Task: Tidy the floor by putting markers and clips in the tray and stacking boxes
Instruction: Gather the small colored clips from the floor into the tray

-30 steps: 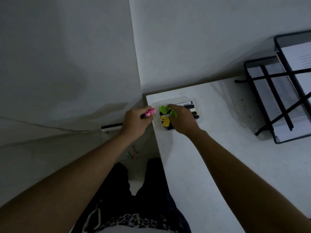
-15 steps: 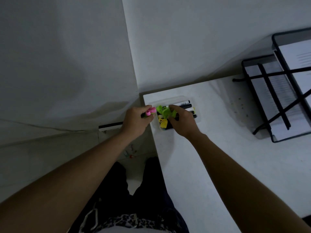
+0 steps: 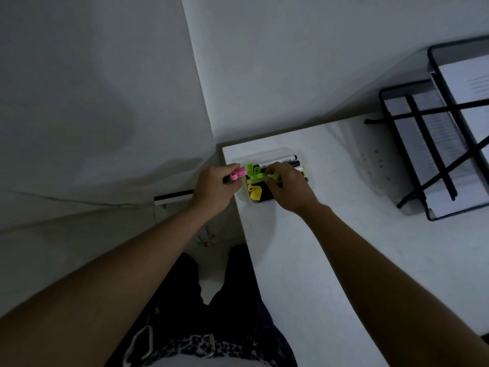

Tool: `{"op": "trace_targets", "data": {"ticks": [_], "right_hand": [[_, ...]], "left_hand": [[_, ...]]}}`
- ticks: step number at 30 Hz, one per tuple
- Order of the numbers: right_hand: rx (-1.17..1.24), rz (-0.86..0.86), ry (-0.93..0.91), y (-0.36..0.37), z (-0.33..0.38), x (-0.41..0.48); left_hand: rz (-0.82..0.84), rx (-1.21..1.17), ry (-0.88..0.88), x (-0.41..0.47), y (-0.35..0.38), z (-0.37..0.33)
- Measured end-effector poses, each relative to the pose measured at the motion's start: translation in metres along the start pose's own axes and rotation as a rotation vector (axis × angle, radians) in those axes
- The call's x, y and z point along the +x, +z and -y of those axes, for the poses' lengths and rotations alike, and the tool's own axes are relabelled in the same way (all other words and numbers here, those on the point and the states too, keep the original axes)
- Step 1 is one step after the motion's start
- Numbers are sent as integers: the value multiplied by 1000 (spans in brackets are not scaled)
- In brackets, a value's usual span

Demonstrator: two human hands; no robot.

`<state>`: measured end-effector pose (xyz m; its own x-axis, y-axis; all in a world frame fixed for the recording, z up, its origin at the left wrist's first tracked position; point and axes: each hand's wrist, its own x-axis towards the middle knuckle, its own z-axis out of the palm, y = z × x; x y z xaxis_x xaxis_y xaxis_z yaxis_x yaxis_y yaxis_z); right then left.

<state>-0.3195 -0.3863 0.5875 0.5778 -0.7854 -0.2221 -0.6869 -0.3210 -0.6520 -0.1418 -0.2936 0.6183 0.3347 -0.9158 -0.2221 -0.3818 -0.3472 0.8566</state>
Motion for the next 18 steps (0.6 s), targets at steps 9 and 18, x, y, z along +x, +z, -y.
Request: {"op": "trace_targets", "data": {"ticks": [9, 18], "right_hand": [[43, 13, 23, 10, 0, 0], [-76, -16, 27, 15, 9, 6]], "left_hand": [[0, 17, -13, -1, -1, 2], [-2, 33, -16, 0, -1, 4]]}}
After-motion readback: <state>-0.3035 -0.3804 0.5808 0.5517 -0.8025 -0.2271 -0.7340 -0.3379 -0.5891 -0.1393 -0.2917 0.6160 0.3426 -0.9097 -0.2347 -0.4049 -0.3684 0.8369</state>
